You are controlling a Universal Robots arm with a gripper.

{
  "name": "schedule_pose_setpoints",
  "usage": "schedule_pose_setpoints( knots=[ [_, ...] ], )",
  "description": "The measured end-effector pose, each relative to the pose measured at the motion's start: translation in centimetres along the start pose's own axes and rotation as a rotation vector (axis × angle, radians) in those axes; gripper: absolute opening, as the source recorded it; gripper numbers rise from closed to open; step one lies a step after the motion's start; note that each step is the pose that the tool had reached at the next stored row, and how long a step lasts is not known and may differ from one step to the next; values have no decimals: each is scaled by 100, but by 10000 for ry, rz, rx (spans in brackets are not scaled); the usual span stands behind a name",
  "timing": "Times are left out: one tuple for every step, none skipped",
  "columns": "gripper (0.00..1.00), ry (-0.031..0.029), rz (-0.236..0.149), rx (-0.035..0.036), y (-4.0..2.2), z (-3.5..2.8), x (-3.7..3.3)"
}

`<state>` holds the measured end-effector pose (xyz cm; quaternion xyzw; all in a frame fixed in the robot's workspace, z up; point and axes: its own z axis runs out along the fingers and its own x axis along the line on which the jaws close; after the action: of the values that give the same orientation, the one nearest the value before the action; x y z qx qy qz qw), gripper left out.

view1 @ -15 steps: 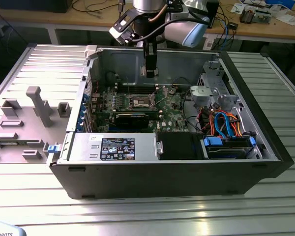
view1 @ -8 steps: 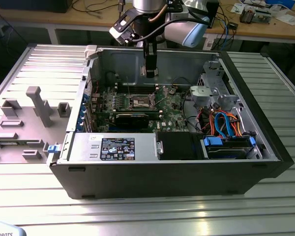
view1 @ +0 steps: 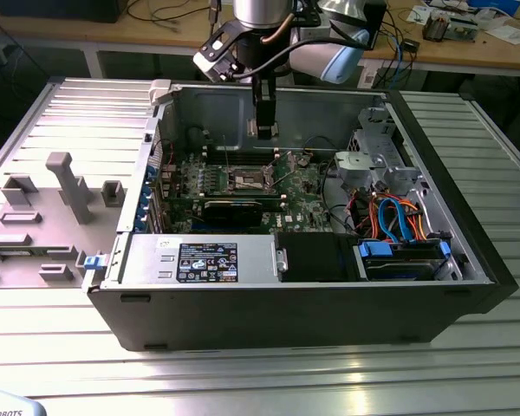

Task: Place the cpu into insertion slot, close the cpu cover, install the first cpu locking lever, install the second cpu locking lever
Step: 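Place the cpu into insertion slot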

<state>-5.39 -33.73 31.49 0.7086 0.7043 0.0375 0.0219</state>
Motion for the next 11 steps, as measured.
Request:
schedule_pose_setpoints(
  knots=[
    [54, -1, 0, 0, -2, 15, -1],
    [54, -1, -1, 1, -3, 37, -1],
    [54, -1, -1, 1, -6, 61, -2],
    [54, 0, 0, 1, -7, 80, -2],
    [54, -1, -1, 1, -8, 91, -2],
    [54, -1, -1, 2, -9, 101, -2],
    [54, -2, 0, 2, -10, 114, -3],
    [54, -1, 0, 1, -11, 122, -3],
    [54, 0, -1, 2, -12, 135, -3],
    [54, -1, -1, 2, -12, 140, -3],
    [54, -3, -1, 3, -13, 142, -4]
  ],
)
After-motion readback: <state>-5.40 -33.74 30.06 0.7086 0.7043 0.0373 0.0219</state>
